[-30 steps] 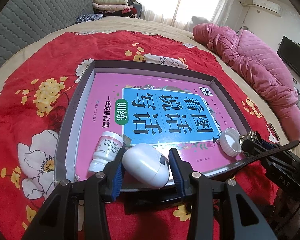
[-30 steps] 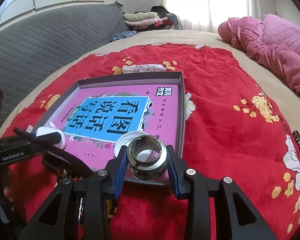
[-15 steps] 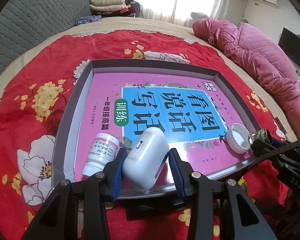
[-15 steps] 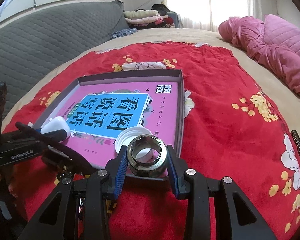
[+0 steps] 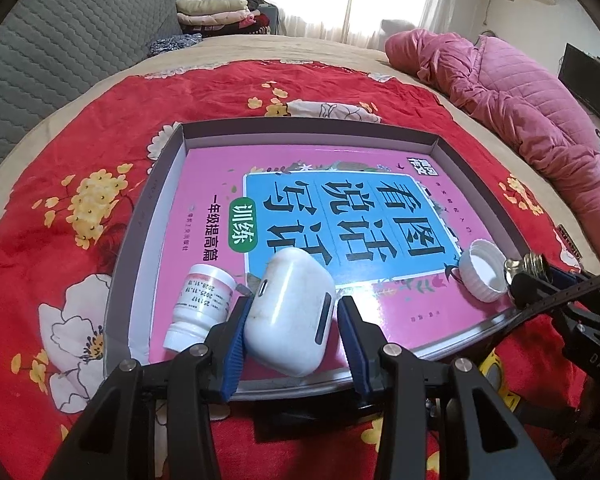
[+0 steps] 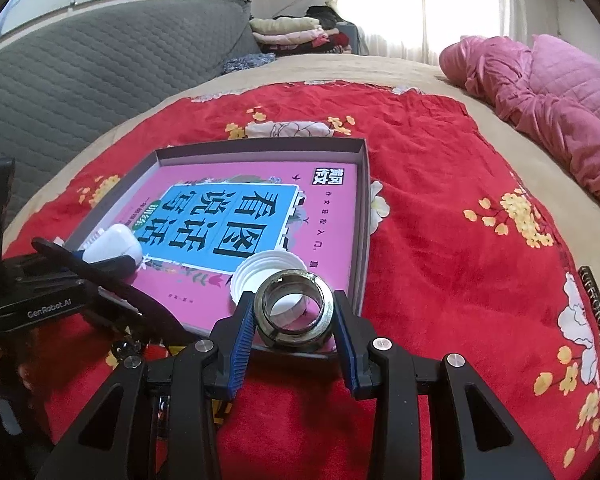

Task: Organize rigid objects
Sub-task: 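Lower the earbud case into the box with the left tool while the right tool lowers the ring there, then open the left tool to release the earbud case while the right tool releases the ring, then withdraw both tools from the box toward the yellow wristwatch beside it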

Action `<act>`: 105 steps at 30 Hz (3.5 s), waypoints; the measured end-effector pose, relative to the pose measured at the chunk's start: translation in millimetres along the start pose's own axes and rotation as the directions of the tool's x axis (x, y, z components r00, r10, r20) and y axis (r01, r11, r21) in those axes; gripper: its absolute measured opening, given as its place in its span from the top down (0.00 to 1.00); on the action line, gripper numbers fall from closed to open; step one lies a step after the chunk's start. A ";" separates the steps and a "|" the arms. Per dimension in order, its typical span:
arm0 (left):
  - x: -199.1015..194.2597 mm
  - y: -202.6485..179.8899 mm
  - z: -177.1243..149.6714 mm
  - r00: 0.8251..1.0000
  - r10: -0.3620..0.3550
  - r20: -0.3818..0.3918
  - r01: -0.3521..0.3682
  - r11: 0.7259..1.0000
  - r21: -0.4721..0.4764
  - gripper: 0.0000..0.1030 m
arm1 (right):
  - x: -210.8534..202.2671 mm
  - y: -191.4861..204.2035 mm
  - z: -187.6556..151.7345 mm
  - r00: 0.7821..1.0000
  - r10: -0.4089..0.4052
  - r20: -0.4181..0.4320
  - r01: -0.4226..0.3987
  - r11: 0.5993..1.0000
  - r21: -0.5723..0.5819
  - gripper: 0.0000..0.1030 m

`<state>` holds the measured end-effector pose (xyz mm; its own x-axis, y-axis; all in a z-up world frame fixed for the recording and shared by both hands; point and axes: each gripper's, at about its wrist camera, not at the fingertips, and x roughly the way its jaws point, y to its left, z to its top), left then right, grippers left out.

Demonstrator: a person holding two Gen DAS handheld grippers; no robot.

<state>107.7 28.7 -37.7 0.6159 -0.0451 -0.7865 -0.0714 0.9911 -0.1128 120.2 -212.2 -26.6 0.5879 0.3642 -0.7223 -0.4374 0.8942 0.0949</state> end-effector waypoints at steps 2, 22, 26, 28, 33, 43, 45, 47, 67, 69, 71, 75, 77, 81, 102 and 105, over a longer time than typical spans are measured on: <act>-0.8 1.0 0.6 1.000 0.002 0.000 -0.002 1.000 0.000 0.58 | -0.1 1.0 0.5 1.000 0.001 0.005 -0.001 1.000 -0.006 0.58; -10.1 -4.2 -3.5 0.999 -0.047 -0.016 0.048 0.999 0.008 0.56 | -5.7 0.5 5.4 0.999 -0.020 0.046 0.020 1.000 -0.006 0.53; -10.8 -6.7 -3.1 0.998 -0.062 -0.020 0.062 0.998 0.010 0.56 | -7.3 -2.3 6.0 0.998 -0.024 0.057 0.024 1.000 0.008 0.53; -10.7 -6.6 -2.5 0.998 -0.066 -0.022 0.066 0.998 0.008 0.56 | -8.6 -5.8 7.0 0.998 -0.030 0.061 0.028 0.999 0.023 0.46; -12.9 -6.2 -2.7 0.998 -0.065 -0.020 0.065 0.998 0.009 0.55 | -12.2 -23.5 7.8 0.997 -0.012 0.078 0.003 0.993 0.116 0.32; -17.5 -4.5 -4.9 0.999 -0.044 -0.013 0.044 0.999 0.019 0.50 | -13.5 -38.0 7.4 0.996 -0.015 0.083 -0.001 0.982 0.188 0.32; -17.7 -3.2 -5.1 0.999 -0.045 -0.014 0.045 0.999 0.014 0.49 | -13.4 -37.2 7.9 0.996 -0.013 0.083 -0.003 0.983 0.183 0.32; -18.5 -2.6 -5.2 0.999 -0.042 -0.013 0.042 0.999 0.015 0.49 | -14.0 -37.1 8.2 0.996 -0.012 0.088 -0.003 0.984 0.179 0.32; -35.6 5.0 -8.4 1.000 -0.024 0.001 0.024 1.000 0.018 0.49 | -19.7 -32.7 8.8 0.992 -0.007 0.128 -0.013 0.987 0.159 0.28; -38.0 5.1 -8.8 1.000 -0.027 0.002 0.027 0.999 0.019 0.49 | -21.2 -32.6 9.1 0.991 -0.003 0.134 -0.018 0.987 0.158 0.28; -39.8 5.5 -9.2 1.000 -0.031 0.001 0.031 0.999 0.018 0.49 | -22.6 -32.2 9.5 0.991 0.002 0.137 -0.024 0.987 0.157 0.28; -46.0 6.6 -9.5 0.999 -0.036 0.007 0.036 0.999 0.011 0.49 | -25.5 -29.9 10.1 0.988 0.010 0.152 -0.032 0.989 0.146 0.27; -50.9 6.4 -9.6 0.999 -0.037 0.015 0.037 0.999 0.012 0.49 | -26.9 -29.5 11.2 0.987 0.018 0.158 -0.041 0.989 0.142 0.27; -58.2 7.7 -9.2 0.999 -0.033 0.025 0.032 0.999 0.014 0.49 | -33.9 -27.3 12.5 0.980 0.051 0.192 -0.079 0.987 0.140 0.27; -83.7 6.4 -6.3 0.997 -0.053 0.064 0.052 0.999 0.013 0.49 | -65.8 -32.7 3.7 0.970 0.014 0.243 -0.060 0.981 0.183 0.27; -86.4 6.3 -6.8 0.996 -0.057 0.062 0.056 0.998 0.014 0.49 | -71.7 -31.7 2.0 0.969 0.010 0.248 -0.057 0.981 0.183 0.27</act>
<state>48.7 38.0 25.4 0.6666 -0.0939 -0.7395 -0.0254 0.9886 -0.1485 93.3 -266.1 23.6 0.7340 0.4261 -0.5289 -0.3381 0.9046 0.2595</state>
